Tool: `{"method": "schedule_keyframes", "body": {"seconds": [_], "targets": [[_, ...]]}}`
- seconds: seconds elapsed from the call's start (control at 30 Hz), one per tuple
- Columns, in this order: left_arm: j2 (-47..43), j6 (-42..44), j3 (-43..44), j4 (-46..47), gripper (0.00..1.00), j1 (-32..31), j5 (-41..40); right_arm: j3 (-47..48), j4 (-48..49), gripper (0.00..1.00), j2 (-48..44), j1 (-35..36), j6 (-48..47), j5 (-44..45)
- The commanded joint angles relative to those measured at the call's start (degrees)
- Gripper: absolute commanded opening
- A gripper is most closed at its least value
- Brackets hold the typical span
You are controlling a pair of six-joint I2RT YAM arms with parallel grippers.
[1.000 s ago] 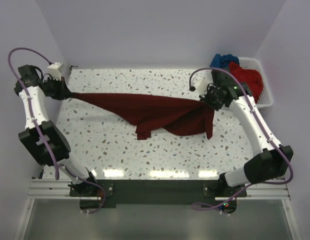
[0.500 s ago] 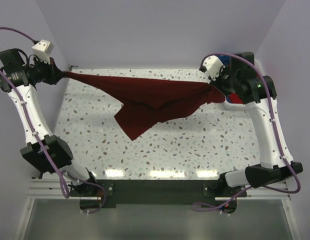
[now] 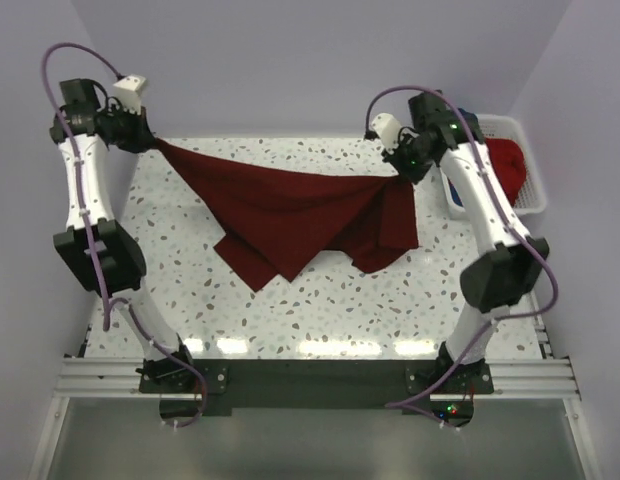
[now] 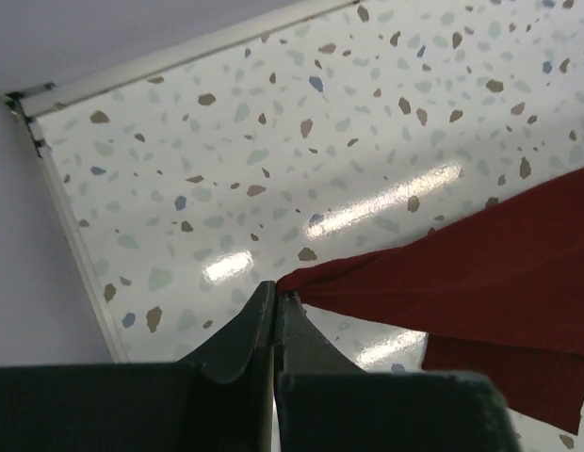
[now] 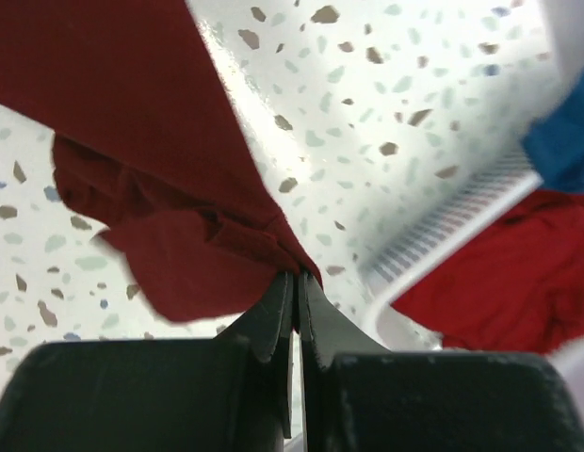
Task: Fold and stack the t-shirts
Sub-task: Flatten the tshirt out
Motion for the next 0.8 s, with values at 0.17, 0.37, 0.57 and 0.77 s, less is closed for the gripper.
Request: {"method": "schedule_keyframes", "body": {"seconds": [0.17,0.37,0.57,0.77], "targets": [[12.64,-2.01,3.30,7.73,0.00,-7.23,-15.55,12.26,5.82,0.00,19.40,1.07,7.70,3.51],[15.65,-3.50,3.40,8.61,0.58,-8.56,-16.09,15.53,2.76,0.65,26.11,0.81,13.76,6.76],[2.13,1.33,-15.74,12.56,0.61,-13.64,-15.04,2.81,4.87,0.65,16.98,-1.82,17.46,6.78],[-8.69,2.83,-35.88,12.92,0.45,-24.34,-7.92,-8.99,6.44,0.48,11.17,-1.30,21.41,1.41]]}}
